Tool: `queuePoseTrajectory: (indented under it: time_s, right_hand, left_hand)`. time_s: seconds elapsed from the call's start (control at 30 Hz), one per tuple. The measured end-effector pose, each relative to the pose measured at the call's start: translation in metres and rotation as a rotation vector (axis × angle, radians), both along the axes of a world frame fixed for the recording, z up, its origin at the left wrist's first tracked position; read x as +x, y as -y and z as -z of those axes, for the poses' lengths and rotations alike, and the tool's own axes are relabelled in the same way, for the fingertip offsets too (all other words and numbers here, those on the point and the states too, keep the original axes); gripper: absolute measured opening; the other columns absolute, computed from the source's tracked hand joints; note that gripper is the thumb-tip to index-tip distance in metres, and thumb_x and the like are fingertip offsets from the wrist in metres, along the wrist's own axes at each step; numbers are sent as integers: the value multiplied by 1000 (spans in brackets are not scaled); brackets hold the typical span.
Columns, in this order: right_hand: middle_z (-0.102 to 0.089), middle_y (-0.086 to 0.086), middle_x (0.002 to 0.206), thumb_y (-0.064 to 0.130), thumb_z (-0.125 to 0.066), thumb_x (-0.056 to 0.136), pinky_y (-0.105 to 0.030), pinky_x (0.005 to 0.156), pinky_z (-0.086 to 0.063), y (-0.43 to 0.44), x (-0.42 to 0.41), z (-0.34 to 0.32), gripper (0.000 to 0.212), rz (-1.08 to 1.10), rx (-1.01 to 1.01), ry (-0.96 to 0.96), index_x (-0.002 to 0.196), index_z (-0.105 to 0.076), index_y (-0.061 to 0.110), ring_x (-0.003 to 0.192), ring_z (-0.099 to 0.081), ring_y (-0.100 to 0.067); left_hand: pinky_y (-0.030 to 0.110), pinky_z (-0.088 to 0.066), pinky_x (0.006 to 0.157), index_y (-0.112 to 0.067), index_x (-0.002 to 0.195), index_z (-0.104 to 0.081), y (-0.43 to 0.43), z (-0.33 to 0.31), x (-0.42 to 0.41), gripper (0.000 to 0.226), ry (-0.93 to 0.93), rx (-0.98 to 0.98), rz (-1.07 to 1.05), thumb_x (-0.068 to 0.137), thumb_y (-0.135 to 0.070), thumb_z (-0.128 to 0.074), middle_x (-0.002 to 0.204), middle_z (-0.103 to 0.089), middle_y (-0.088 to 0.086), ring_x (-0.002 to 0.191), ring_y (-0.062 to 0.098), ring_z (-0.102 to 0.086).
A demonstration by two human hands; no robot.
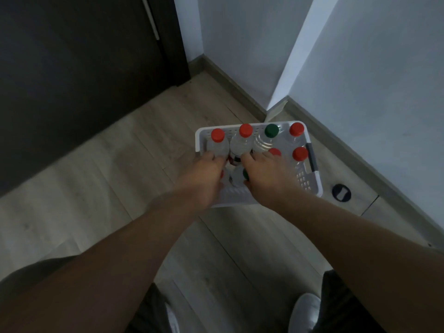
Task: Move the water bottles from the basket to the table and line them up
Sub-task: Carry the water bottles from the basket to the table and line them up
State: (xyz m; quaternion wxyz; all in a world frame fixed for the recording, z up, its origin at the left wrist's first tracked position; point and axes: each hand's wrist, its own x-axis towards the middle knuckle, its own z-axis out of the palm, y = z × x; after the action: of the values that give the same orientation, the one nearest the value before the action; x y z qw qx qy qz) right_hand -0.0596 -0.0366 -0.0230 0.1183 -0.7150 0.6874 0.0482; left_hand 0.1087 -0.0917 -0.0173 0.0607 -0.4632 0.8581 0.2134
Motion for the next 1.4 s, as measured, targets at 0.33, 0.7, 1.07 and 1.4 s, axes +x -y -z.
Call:
queuePoseTrajectory:
  time_s: [0.33, 0.7, 1.07, 1.4]
  right_hand:
    - [-67, -5, 113, 17, -66, 98, -38, 85, -58, -2, 4, 8, 33, 109, 115, 142, 128, -54, 16, 95, -65, -20]
    - [-65, -2, 127, 33, -65, 100, -28, 97, -44, 3, -14, -45, 40, 230, -137, 506, 136, -55, 21, 112, -59, -16]
    - [-58, 11, 132, 30, -58, 104, -1, 90, -38, 2, -13, -75, 44, 323, -342, 791, 146, -50, 22, 114, -53, -3]
    - [-57, 17, 120, 30, -58, 104, -1, 85, -40, -13, -14, -76, 39, 295, -340, 759, 142, -54, 20, 97, -55, 5]
  left_hand:
    - [41, -53, 94, -18, 121, -61, -4, 23, 7, 33, -109, 72, -26, 91, -23, -73, 122, -61, 4, 110, 23, -60]
    - [27, -53, 90, -25, 118, -62, 9, -25, 20, 29, -490, 179, -155, 92, -33, -73, 109, -67, -13, 102, 3, -63]
    - [31, -55, 91, -38, 115, -57, -3, -65, 12, 18, -832, 161, -271, 98, -43, -60, 111, -66, -14, 106, 0, -62]
    - [35, -56, 83, -42, 114, -57, -13, -66, 11, 19, -830, 150, -275, 97, -50, -56, 104, -65, -15, 97, 5, -63]
